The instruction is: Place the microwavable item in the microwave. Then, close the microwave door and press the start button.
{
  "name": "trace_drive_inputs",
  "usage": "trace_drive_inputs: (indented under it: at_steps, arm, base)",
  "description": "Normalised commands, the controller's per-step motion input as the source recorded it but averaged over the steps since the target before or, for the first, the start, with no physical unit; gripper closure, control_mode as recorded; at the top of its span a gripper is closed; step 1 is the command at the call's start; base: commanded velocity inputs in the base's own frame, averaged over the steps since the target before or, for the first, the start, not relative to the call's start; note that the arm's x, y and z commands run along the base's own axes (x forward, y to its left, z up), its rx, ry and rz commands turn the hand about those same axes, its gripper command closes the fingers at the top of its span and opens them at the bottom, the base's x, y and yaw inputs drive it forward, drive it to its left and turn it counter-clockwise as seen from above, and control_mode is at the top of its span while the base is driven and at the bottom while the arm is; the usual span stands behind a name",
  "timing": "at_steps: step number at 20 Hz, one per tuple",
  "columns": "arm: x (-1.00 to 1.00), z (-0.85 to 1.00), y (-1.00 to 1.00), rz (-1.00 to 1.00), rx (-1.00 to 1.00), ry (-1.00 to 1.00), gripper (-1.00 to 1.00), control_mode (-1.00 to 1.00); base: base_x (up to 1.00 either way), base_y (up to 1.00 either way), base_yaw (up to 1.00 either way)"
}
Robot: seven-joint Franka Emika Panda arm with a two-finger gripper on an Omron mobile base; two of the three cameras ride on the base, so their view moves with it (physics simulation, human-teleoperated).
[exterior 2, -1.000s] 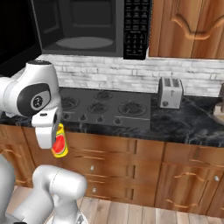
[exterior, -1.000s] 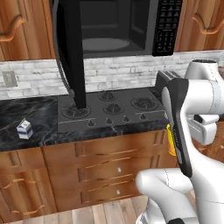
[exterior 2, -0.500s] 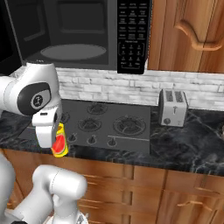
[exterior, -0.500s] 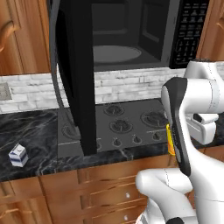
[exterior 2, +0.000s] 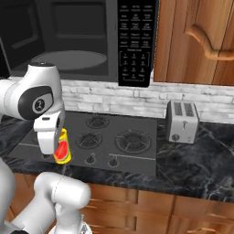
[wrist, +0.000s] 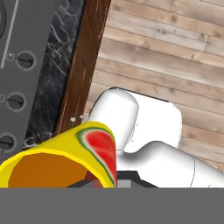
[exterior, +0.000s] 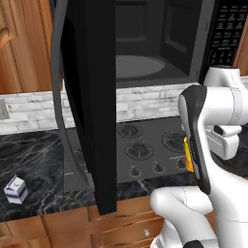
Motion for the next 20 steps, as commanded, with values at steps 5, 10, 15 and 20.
trace_drive_inputs:
  at_steps: [5, 10, 15, 20]
  arm:
    - [0.0, 0.0, 0.0, 0.0, 0.0, 0.0, 1.0, 1.0]
    - [0.0, 0.0, 0.0, 0.0, 0.0, 0.0, 1.0, 1.0]
    - [0.0, 0.0, 0.0, 0.0, 0.0, 0.0, 1.0, 1.0]
    - [0.0, 0.0, 0.0, 0.0, 0.0, 0.0, 1.0, 1.0]
  base:
    - [0.33, 0.0, 0.0]
    - [0.18, 0.0, 0.0]
    - [0.05, 0.0, 0.0]
    - [0.0, 0.0, 0.0]
